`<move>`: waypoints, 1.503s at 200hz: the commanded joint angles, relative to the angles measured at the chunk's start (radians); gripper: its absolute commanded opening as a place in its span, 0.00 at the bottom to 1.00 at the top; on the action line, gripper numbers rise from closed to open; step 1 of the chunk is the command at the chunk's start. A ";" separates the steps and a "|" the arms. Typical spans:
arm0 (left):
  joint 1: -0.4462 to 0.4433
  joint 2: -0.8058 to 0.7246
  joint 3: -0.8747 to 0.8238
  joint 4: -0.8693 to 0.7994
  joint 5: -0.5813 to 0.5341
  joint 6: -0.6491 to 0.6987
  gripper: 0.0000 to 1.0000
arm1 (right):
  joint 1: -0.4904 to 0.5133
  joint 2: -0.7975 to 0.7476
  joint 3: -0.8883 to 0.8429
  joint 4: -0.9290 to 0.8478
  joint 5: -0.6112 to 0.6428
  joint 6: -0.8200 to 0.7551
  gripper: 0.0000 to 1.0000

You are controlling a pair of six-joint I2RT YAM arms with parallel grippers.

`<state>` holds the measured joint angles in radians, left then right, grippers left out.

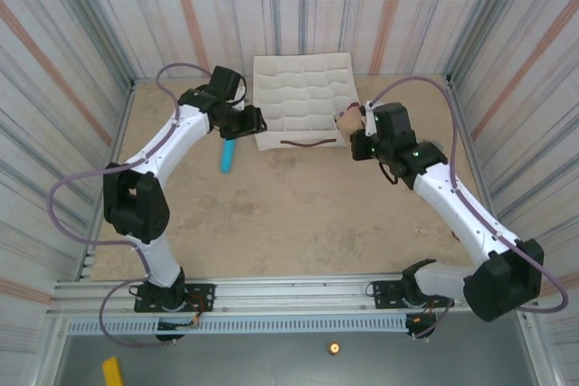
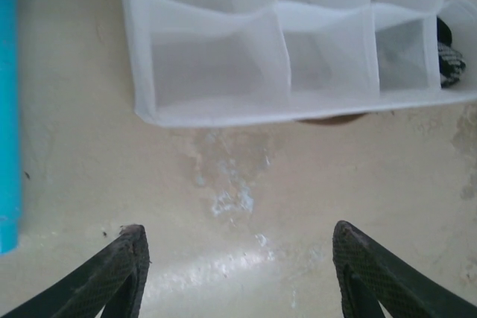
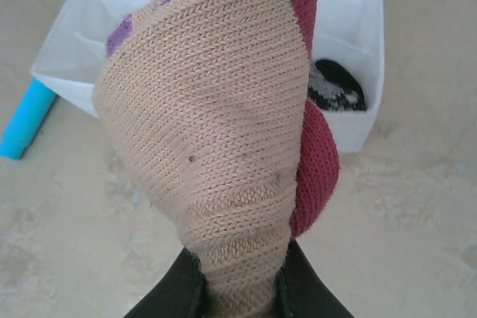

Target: Roll the socks

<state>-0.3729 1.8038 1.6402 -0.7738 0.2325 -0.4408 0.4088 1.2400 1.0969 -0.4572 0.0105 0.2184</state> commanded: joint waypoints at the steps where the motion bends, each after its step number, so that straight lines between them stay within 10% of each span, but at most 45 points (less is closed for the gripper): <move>1: 0.009 0.068 0.059 -0.044 -0.079 0.065 0.65 | 0.005 0.066 0.074 -0.046 0.011 -0.133 0.00; 135: 0.021 0.298 0.163 -0.045 -0.163 0.078 0.38 | 0.009 0.070 0.077 0.010 -0.037 -0.231 0.00; 167: 0.020 0.240 0.104 -0.029 -0.142 0.096 0.13 | 0.009 0.101 0.119 0.001 -0.060 -0.255 0.00; 300: -0.023 0.087 -0.124 0.034 -0.165 0.110 0.04 | 0.024 0.347 0.314 -0.203 -0.241 -0.299 0.00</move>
<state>-0.3969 1.9469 1.5528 -0.7555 0.0792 -0.3260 0.4141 1.5455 1.3521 -0.5838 -0.1585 -0.0475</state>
